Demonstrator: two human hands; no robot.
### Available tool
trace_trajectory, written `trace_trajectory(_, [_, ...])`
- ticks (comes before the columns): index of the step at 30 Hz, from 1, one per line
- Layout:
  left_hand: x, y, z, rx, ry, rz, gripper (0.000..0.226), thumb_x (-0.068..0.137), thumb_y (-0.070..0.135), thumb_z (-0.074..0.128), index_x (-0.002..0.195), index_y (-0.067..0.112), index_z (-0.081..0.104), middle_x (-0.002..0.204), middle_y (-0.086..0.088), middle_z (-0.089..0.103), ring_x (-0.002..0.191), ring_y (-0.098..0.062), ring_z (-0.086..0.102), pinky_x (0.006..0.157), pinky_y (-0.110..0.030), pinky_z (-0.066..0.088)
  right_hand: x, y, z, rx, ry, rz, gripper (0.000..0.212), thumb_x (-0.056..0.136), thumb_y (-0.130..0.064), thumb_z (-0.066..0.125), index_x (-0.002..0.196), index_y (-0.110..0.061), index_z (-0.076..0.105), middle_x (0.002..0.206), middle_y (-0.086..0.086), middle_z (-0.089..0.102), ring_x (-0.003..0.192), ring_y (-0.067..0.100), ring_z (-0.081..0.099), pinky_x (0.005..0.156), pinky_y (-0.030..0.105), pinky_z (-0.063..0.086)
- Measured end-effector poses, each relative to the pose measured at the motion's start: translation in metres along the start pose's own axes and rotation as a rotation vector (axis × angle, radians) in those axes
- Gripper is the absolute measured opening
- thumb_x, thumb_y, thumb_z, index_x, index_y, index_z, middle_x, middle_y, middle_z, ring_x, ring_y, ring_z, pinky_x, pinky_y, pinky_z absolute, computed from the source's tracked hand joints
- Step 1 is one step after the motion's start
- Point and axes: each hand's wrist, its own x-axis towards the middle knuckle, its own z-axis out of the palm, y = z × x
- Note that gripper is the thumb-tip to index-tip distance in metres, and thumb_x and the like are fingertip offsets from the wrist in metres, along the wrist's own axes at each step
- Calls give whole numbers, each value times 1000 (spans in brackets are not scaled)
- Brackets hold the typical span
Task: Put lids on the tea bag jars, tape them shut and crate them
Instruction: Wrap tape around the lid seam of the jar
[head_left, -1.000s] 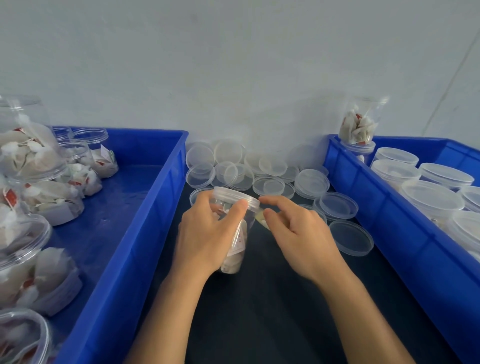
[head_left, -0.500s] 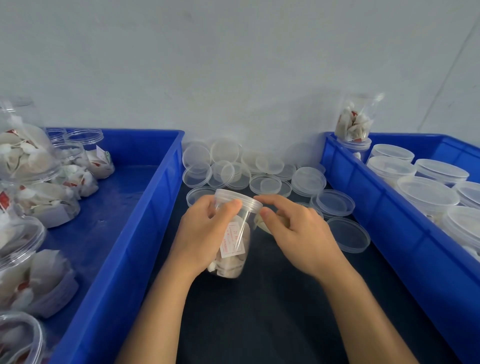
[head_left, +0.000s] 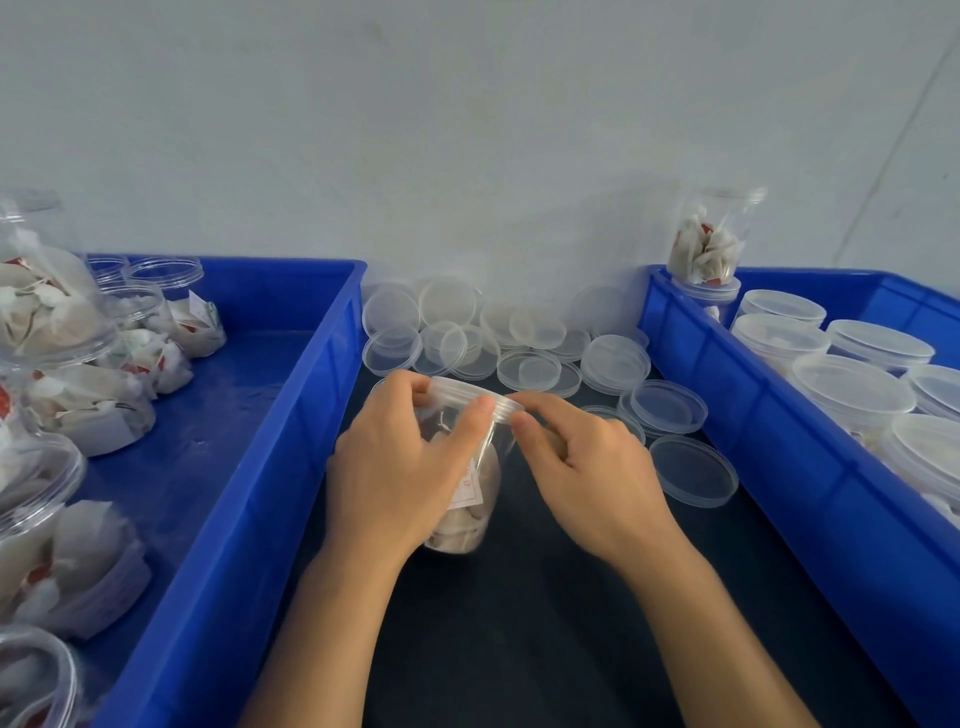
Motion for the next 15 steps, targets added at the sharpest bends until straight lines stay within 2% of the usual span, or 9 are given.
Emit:
trace_trajectory(3, [-2,6,5,-67,-26,-22,45,77,86,42,106,53,49,100,24,67,88,2,65,75,-33,54,-4,-8,2,-31,75,-24,42,99,-61,35,128,-46,62,60,-15,56,75,21,64,76,43,54])
trace_trajectory(6, [-1,7,9,-140,-79,-20,41,74,91,48,102,63,41,105,39,61,88,7,65,76,-33,56,-6,-10,2,-27,87,-39,46,100,-60,34,133,-44,61,60,-16,55,71,21,63,73,44,54])
trace_trajectory(10, [-1,1,11,-219,-10,-43,50,75,92,50,105,52,47,103,28,65,92,6,65,84,-39,59,-2,-4,2,35,1,-19,38,107,-40,40,142,-49,51,57,-13,52,70,16,58,74,41,49])
trace_trajectory(12, [1,-3,10,-248,3,-78,53,76,90,50,106,47,52,101,25,66,93,3,65,87,-44,59,-1,-2,3,51,-30,-20,38,107,-38,41,141,-53,50,59,-13,56,67,14,56,68,35,43])
trace_trajectory(15, [3,-6,10,-253,4,-80,56,76,90,50,108,44,54,104,31,65,92,6,64,88,-45,58,1,1,0,43,-26,-21,37,105,-41,43,139,-53,52,61,-18,57,68,12,56,66,32,38])
